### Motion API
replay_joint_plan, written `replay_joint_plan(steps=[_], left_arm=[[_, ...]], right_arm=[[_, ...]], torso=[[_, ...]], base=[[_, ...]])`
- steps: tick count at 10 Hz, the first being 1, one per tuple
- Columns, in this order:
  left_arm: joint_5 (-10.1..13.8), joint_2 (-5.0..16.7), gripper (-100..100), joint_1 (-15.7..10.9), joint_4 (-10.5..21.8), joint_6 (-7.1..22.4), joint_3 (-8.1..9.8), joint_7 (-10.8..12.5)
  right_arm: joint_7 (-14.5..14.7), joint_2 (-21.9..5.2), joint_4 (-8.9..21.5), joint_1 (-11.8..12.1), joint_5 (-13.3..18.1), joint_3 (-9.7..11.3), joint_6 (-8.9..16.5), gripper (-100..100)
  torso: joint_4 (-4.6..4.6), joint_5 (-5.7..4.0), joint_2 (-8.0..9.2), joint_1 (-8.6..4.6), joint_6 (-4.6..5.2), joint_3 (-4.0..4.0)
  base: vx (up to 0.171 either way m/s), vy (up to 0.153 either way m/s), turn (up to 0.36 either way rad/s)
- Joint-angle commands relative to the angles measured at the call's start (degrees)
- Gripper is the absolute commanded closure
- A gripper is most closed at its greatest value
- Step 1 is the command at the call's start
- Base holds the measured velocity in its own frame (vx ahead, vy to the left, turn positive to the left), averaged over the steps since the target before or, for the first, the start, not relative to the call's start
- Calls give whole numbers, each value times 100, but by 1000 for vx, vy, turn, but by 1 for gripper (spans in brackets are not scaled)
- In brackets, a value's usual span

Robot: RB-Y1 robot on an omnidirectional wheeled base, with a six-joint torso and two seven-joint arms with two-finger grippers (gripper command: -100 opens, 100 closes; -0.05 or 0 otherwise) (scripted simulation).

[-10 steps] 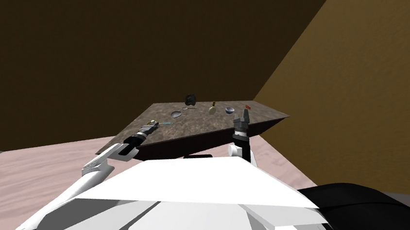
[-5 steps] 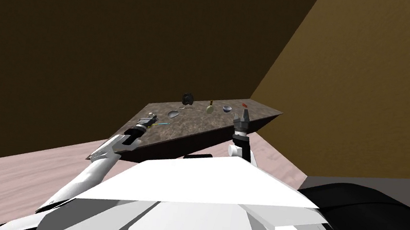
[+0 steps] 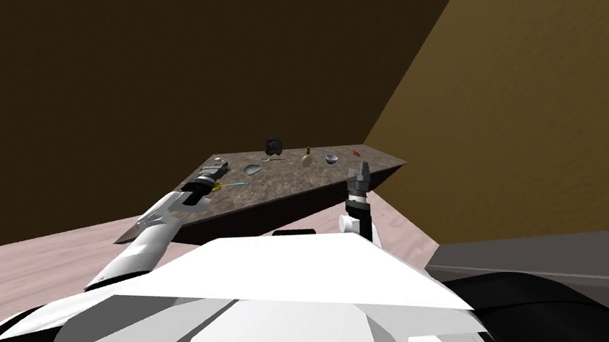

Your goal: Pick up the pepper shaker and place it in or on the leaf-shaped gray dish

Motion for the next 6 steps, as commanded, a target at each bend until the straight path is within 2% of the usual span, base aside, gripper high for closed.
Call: replay_joint_plan(steps=[1, 4, 6], left_arm=[[-80, -36, 100, -240, 109, 42, 158, -4], [-139, -102, 100, -563, 381, 164, 359, -46], [-116, -105, 100, -648, 529, 237, 399, -70]], right_arm=[[0, 0, 0, 0, 0, 0, 0, 0], [0, 0, 0, -1, 0, 0, 0, 0], [0, -1, 0, 0, 0, 0, 0, 0]], torso=[[0, 0, 0, 0, 0, 0], [2, 1, 1, 4, 13, 1], [0, 7, -1, 17, 10, 0]], base=[[-67, 1, -197], [-68, 11, -279], [-48, 34, -252]])
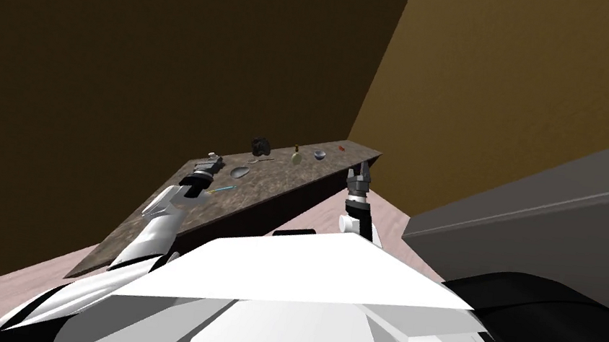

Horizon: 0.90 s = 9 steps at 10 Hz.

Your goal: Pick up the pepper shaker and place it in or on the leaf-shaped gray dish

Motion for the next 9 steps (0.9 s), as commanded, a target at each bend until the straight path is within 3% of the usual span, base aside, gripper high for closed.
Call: replay_joint_plan(steps=[1, 9], left_arm=[[29, 8, 100, -79, 167, 52, 32, -23], [367, 105, 100, -211, 1020, 489, -26, -180]], right_arm=[[0, 0, 0, 0, 0, 0, 0, 0], [0, -1, 0, 1, 0, -1, 0, 0]], torso=[[0, 0, 0, 0, 0, 0], [-6, 4, -15, 22, -4, -10]], base=[[-26, 47, -232], [-21, 75, -283]])
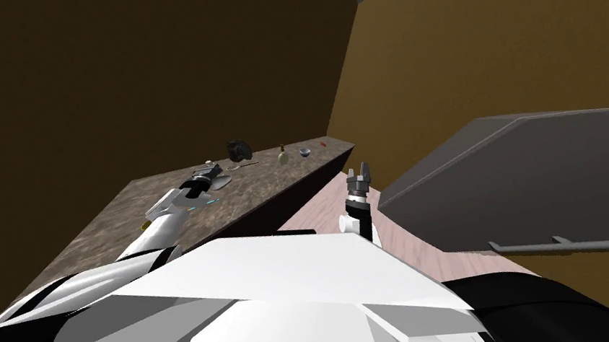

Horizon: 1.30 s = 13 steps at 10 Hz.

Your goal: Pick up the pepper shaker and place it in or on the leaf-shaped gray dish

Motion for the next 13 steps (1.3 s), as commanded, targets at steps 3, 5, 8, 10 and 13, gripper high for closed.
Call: replay_joint_plan(steps=[3, 5, 8, 10, 13], left_arm=[[186, 84, 100, 95, 191, 280, -116, -21], [276, 102, 100, 143, 419, 375, -144, -64], [262, 92, -100, 160, 355, 354, -144, -57], [262, 92, -100, 160, 356, 354, -144, -57], [341, 287, -100, 74, 367, 546, -238, 45]], right_arm=[[0, 0, 0, 0, 0, 0, 0, 0], [0, 0, 0, 0, 0, 0, 0, 0], [0, 1, 0, 2, 0, 0, 0, 0], [0, 1, 0, 2, 0, 0, 0, 0], [0, 1, 0, 2, 0, 0, 0, 0]], torso=[[2, -3, 10, -11, -8, 6], [3, -2, 24, 0, -19, 13], [6, -15, 8, -35, -31, 8], [4, -17, 1, -46, -30, 4], [5, -20, -2, -53, -24, 3]], base=[[-52, 94, -238], [-98, 136, -207], [-19, 28, -6], [0, 0, 0], [-18, -2, -47]])
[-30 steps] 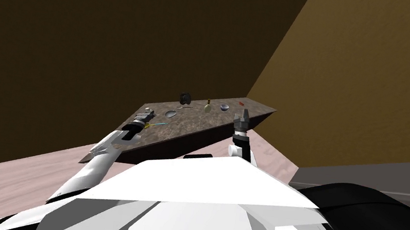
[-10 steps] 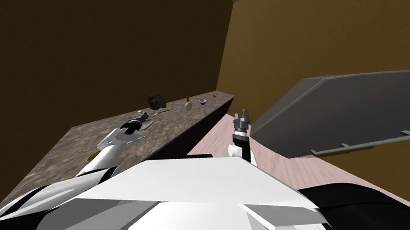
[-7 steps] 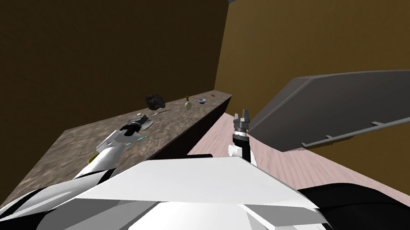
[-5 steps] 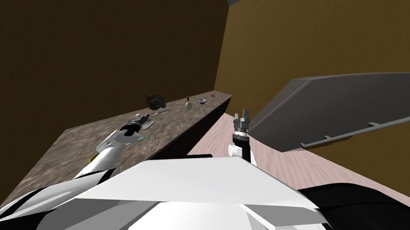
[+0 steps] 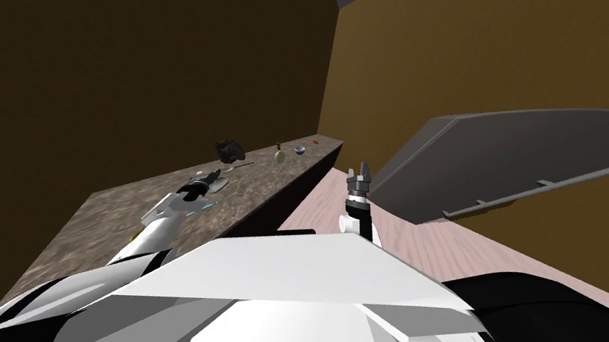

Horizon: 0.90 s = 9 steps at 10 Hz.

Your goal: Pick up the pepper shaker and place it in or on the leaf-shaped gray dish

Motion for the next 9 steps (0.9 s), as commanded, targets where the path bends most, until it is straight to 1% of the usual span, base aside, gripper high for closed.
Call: replay_joint_plan(steps=[1, 3, 8, 9], left_arm=[[88, 208, -100, -88, -13, 215, -117, 124], [166, 402, -100, -179, -6, 403, -213, 226], [362, 887, -100, -407, 11, 872, -455, 480], [348, 850, -100, -407, 50, 794, -441, 446]], right_arm=[[0, 0, 0, 0, 0, 0, 0, 0], [0, 0, 0, 0, 0, 0, 0, 0], [0, 0, 0, 0, 0, 0, 0, 0], [0, 0, 0, 0, 0, 0, 0, 0]], torso=[[0, 0, 0, 0, 0, 0], [5, -1, 20, -1, -4, 12], [4, 0, 14, -1, -4, 9], [4, 0, 16, -1, -4, 10]], base=[[-108, -6, -158], [-92, 3, -94], [-81, -4, -98], [-40, -2, -17]])
